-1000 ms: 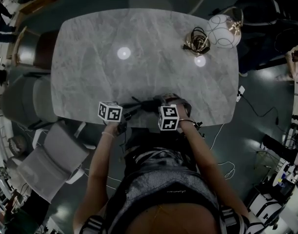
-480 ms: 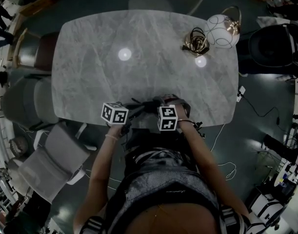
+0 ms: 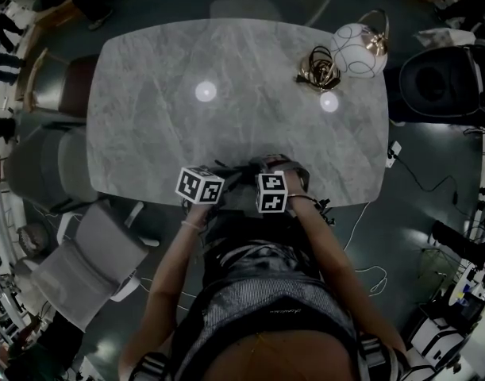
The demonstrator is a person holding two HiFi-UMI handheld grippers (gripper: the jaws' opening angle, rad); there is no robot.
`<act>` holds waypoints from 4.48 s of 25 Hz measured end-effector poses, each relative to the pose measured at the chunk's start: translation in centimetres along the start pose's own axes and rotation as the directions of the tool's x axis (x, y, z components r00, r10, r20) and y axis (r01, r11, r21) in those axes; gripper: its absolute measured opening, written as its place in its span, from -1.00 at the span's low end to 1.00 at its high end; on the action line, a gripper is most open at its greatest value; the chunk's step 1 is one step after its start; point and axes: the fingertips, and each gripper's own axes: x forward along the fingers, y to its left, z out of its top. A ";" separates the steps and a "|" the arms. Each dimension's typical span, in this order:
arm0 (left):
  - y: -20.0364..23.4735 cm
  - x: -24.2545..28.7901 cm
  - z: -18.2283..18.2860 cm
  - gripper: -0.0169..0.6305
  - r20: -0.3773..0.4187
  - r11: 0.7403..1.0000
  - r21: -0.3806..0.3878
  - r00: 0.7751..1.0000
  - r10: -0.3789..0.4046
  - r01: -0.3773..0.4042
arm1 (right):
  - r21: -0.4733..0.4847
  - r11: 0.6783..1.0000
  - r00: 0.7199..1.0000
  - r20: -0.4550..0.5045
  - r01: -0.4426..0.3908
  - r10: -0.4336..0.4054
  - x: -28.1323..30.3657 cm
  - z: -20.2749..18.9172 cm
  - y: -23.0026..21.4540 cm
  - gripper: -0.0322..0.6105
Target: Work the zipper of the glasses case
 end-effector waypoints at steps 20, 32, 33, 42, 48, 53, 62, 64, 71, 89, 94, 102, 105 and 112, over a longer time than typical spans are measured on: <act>0.3 0.2 -0.2 -0.93 -0.015 0.988 0.082 0.991 0.133 -0.132 | 0.092 0.996 0.992 0.123 -0.005 -0.006 -3.4 -3.3 -0.3 0.07; -1.1 1.4 0.4 -0.93 -0.044 0.979 0.107 0.983 0.177 -0.171 | 0.071 0.997 0.991 0.133 0.003 -0.012 -3.3 -3.2 -0.1 0.07; -1.3 1.6 0.5 -0.93 -0.049 0.979 0.113 0.983 0.178 -0.171 | 0.071 0.997 0.991 0.134 0.003 -0.013 -3.3 -3.2 -0.1 0.07; -3.5 4.5 1.3 -0.93 -0.067 0.982 0.132 0.987 0.145 -0.136 | 0.069 0.998 0.989 0.146 0.008 -0.018 -3.3 -3.2 -0.1 0.07; -4.8 6.3 1.3 -0.93 -0.069 0.975 0.173 0.985 0.156 -0.142 | 0.074 0.997 0.987 0.158 0.012 -0.024 -3.3 -3.0 0.0 0.07; -4.7 6.1 1.5 -0.93 -0.059 0.982 0.139 0.989 0.136 -0.127 | 0.095 0.995 0.983 0.178 0.023 -0.040 -3.7 -3.3 -0.2 0.07; -4.4 6.1 1.9 -0.93 -0.071 0.979 0.147 0.986 0.152 -0.141 | 0.215 0.976 0.975 0.219 -0.019 -0.029 -5.2 -7.5 -0.1 0.02; -4.3 6.2 2.0 -0.93 -0.074 0.978 0.145 0.984 0.159 -0.148 | 0.234 0.972 0.969 0.242 -0.002 -0.056 -5.3 -7.3 -0.3 -0.13; -5.2 7.8 2.3 -0.93 -0.105 0.967 0.199 0.977 0.185 -0.161 | 0.233 0.973 0.969 0.238 0.004 -0.061 -5.2 -7.2 -0.4 -0.15; -5.3 6.3 3.6 -0.93 -0.046 0.925 0.345 0.981 0.188 -0.161 | 0.290 0.956 0.969 0.220 0.047 -0.114 -4.4 -7.8 -0.7 -0.15; -3.5 4.6 3.1 -0.46 -0.140 0.750 0.651 0.952 0.271 -0.118 | 0.290 0.956 0.972 0.207 0.047 -0.111 -4.2 -8.0 -0.6 -0.15; -0.7 7.7 -1.3 -0.13 -0.412 0.524 0.833 0.832 0.371 0.179 | 0.331 0.944 0.970 0.226 0.011 -0.091 -4.2 -7.8 -0.4 -0.15; -0.8 8.0 -1.4 -0.13 -0.410 0.510 0.840 0.831 0.376 0.183 | 0.412 0.910 0.959 0.273 -0.046 -0.075 -4.5 -7.9 -0.5 -0.15; -2.7 7.4 0.0 -0.16 -0.204 0.493 0.869 0.933 0.295 0.034 | 0.671 0.642 0.817 0.564 -0.371 -0.118 -9.3 -7.8 -2.8 -0.15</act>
